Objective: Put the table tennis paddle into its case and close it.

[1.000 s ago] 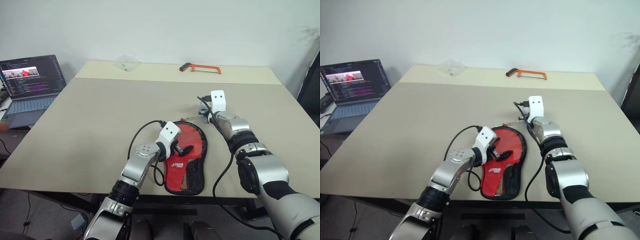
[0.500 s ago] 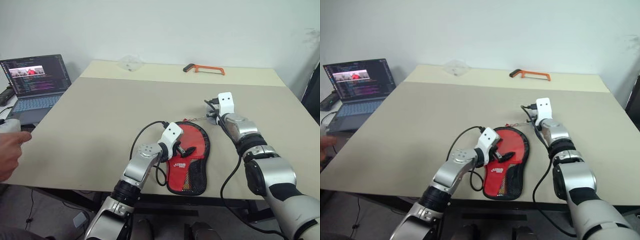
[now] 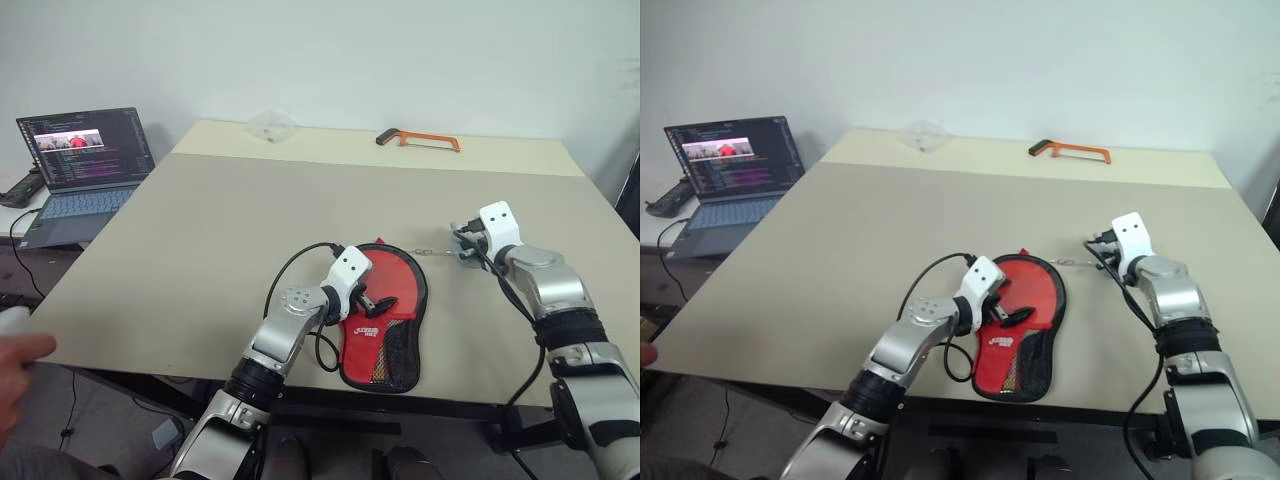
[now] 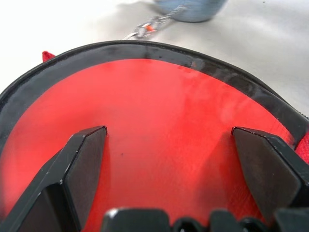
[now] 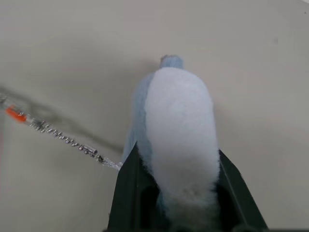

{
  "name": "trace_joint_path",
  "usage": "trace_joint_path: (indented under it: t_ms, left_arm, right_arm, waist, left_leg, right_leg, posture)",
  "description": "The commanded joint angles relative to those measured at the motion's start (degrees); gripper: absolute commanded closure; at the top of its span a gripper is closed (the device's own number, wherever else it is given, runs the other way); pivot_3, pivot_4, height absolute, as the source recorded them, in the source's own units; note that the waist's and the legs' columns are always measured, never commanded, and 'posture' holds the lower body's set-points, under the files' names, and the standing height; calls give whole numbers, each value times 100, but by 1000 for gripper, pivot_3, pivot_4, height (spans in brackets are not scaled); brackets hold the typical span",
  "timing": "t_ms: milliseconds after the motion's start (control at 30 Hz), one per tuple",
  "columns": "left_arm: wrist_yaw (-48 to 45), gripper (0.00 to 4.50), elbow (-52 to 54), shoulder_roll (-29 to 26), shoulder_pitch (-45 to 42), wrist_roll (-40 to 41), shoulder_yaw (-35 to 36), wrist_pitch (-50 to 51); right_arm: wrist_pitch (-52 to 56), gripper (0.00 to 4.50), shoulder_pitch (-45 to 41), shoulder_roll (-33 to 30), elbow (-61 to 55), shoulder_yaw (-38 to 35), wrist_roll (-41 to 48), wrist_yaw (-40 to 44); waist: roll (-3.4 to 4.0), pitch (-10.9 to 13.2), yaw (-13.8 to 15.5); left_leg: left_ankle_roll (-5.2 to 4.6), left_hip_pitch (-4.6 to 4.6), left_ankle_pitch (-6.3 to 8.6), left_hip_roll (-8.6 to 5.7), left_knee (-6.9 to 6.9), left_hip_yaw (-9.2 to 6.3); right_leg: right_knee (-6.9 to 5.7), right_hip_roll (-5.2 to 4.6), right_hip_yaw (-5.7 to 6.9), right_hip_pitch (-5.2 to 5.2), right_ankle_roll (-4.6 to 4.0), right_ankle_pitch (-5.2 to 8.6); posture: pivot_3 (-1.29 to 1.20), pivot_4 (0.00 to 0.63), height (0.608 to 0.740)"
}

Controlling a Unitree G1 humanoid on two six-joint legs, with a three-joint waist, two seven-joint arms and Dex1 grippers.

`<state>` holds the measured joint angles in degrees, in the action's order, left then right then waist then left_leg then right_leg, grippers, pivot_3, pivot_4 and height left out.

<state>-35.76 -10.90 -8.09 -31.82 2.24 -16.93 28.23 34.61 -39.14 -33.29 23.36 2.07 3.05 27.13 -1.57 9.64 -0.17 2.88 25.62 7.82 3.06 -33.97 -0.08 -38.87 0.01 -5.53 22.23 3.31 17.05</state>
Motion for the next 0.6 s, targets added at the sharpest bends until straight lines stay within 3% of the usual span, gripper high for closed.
trace_joint_path:
  t_ms: [33,267,600]
  left_arm:
    - [-44,0,-322,-76,139,-70,-99,141]
    - [-107,0,-500,-53,30,-86,-134,63]
    - [-194,0,-603,7,-16,-136,-292,-10]
  right_arm:
    - [532,4089,470,-532,-826,94,-65,479]
    - [840,4110,1402,-1675,-2393,328,202,1862]
    - [48,4112,2382,-2700,-3591,463,422,3191]
  waist:
    - [5,-3,1]
    - [10,-7,5]
    - [11,-9,8]
  left_leg:
    - [0,0,0,-5,0,1]
    - [-1,3,1,-45,-2,0]
    - [-1,0,2,-49,-7,0]
  right_leg:
    - [0,-5,-2,0,1,1]
    - [5,-47,0,-7,38,20]
    - [16,-53,2,-16,34,25]
  posture:
    - [0,150,740]
    - [0,150,740]
    - [0,150,740]
